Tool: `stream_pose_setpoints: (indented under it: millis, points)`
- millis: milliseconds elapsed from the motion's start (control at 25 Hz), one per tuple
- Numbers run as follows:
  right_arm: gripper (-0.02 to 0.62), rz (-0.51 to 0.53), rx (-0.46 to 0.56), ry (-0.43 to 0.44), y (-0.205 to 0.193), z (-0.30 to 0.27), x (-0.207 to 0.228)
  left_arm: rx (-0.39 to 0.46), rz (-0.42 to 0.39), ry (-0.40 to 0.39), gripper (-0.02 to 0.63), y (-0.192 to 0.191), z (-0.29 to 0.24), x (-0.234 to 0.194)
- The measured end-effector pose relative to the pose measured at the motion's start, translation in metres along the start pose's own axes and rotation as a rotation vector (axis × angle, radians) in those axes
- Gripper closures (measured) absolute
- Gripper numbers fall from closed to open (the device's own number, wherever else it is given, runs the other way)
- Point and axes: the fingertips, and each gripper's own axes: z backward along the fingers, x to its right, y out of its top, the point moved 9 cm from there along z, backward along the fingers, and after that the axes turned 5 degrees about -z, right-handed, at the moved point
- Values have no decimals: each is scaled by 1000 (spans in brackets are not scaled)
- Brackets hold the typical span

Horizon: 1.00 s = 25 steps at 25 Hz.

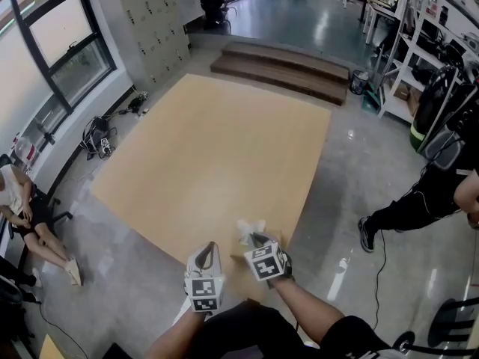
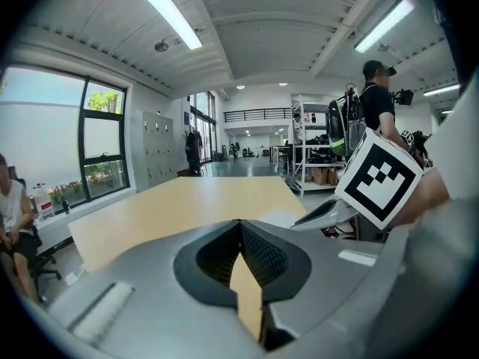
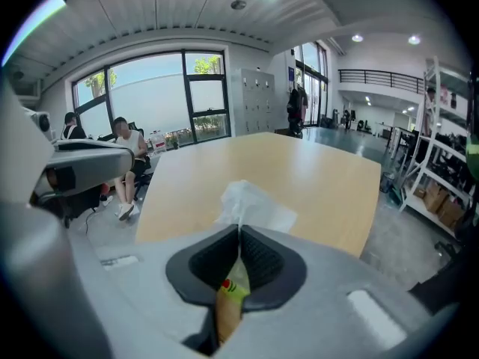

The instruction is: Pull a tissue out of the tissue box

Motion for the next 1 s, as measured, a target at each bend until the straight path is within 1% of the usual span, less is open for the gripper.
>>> stream_pose_setpoints:
  millis: [80,200,400,560,680,800,1000]
  points:
    - [597,-10,11,12,2,1,1,4,-3,-4,588,0,2,0]
    - [598,-50,57,13,8,12,2,14,-2,-15,588,2,7,0]
    - [598,-87,188,-36,20,49,4,35,6,-17,588,8,22,1]
    - [600,-92,280,-54,25,83,-5,42,18,-12,588,7,35,1]
    - [600,-85,317,-63,15,103,-24,54,33,-13,588,-1,52,-1]
    - [600,-86,339,-59,-4,120,-47,68,28,-22,588,-9,76,2]
    - [600,-78,338,-71,-40,148,-89,96,24,-45,588,-28,129,9]
